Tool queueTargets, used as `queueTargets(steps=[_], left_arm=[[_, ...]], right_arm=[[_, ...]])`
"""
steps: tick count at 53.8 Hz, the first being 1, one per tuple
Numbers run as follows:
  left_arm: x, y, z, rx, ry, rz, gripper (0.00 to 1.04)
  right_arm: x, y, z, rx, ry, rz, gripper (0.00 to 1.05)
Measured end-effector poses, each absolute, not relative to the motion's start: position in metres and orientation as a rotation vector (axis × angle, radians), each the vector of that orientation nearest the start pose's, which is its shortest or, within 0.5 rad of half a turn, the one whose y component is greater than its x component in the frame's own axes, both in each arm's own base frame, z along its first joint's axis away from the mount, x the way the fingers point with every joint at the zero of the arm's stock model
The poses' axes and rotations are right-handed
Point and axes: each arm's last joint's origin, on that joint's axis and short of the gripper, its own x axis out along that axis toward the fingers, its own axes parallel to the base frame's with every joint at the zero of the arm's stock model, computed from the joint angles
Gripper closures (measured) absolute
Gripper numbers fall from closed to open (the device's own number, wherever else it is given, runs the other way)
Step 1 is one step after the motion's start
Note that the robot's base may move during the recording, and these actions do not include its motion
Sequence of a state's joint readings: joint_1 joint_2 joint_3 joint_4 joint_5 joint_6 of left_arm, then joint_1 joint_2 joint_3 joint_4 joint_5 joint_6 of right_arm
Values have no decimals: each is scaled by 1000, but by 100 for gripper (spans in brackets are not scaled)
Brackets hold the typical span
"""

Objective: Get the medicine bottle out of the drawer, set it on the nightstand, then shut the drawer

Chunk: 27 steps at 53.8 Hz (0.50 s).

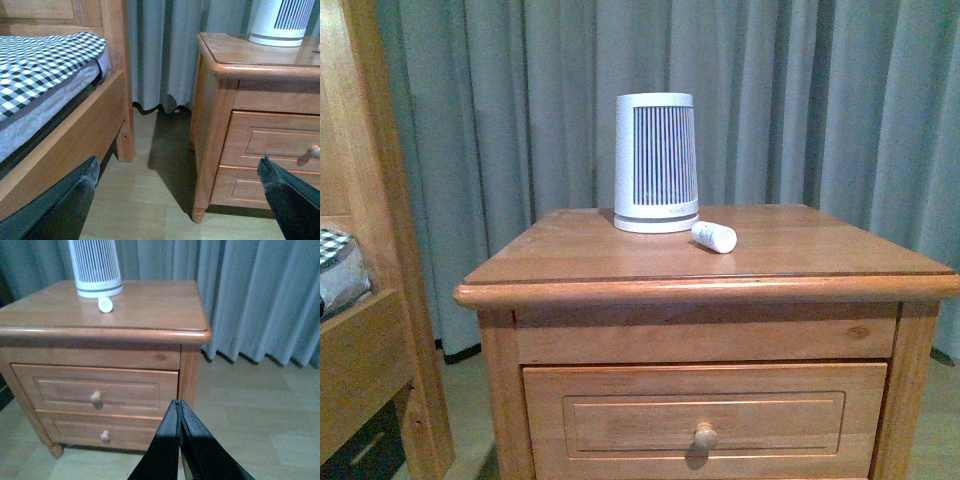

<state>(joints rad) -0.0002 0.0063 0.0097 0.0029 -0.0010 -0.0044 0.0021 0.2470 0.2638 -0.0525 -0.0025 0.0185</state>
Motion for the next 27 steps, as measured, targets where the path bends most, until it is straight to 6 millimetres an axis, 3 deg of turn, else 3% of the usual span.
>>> queueTargets(steps=[15, 27], left_arm=[[97, 0, 167, -4, -6, 1, 7], [97, 0, 167, -4, -5, 0, 7]], right_arm=[[98, 0, 166, 6, 13, 3, 102], [97, 0, 167, 6, -4, 3, 102]])
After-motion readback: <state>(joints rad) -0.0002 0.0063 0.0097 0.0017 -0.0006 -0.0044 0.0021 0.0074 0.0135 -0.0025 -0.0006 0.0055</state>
